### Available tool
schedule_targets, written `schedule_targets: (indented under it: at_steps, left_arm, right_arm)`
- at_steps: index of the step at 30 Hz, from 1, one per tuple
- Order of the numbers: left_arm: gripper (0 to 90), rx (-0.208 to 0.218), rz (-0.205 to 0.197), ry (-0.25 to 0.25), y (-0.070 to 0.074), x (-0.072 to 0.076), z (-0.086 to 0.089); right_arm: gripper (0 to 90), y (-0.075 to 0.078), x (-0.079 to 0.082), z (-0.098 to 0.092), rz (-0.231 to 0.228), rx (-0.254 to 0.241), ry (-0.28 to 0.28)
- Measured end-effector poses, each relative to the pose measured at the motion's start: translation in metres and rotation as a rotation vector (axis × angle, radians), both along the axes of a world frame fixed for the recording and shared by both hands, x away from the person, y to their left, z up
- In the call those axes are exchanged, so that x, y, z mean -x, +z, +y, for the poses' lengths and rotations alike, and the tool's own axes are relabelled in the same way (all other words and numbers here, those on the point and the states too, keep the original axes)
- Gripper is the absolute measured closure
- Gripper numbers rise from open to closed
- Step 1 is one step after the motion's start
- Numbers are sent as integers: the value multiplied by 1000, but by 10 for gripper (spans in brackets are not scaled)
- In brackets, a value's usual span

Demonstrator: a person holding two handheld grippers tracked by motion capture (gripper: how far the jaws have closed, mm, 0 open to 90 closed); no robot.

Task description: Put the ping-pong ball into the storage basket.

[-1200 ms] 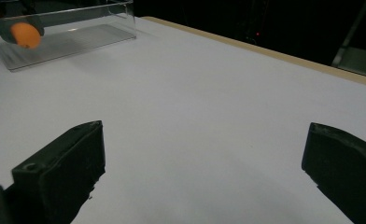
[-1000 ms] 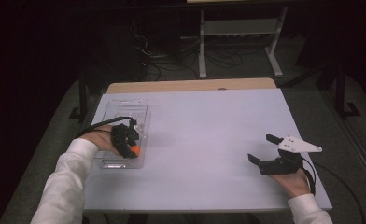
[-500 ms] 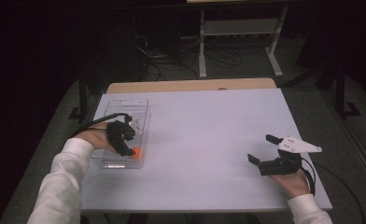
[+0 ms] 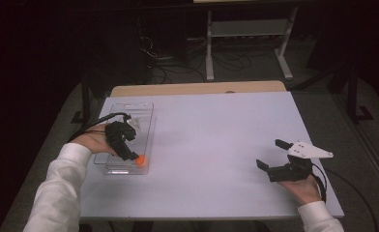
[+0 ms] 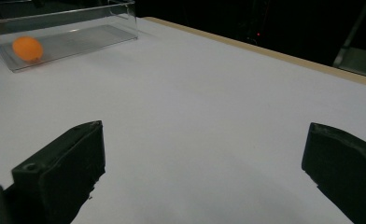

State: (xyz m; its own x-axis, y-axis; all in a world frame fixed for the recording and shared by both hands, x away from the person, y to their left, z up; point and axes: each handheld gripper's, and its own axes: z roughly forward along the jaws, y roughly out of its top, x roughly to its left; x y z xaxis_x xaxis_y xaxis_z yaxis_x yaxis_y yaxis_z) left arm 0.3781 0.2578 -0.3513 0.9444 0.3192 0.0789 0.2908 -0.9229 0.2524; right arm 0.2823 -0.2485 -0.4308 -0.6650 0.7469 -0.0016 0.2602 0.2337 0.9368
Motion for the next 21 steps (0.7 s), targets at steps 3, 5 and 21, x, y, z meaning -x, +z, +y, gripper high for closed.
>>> schedule_targets:
  at_steps: [3,5,21]
  left_arm:
    - [163,13,3,9,2,1,0]
    - [142,27,-4,19,6,2,1]
    - [0,101,-67,29,24,13,-3]
  right_arm:
    - [0,0,0,0,0,-1,1]
    - [0,0,0,0,0,-2,0]
    - [0,2,1,-1,-6,-10,-4]
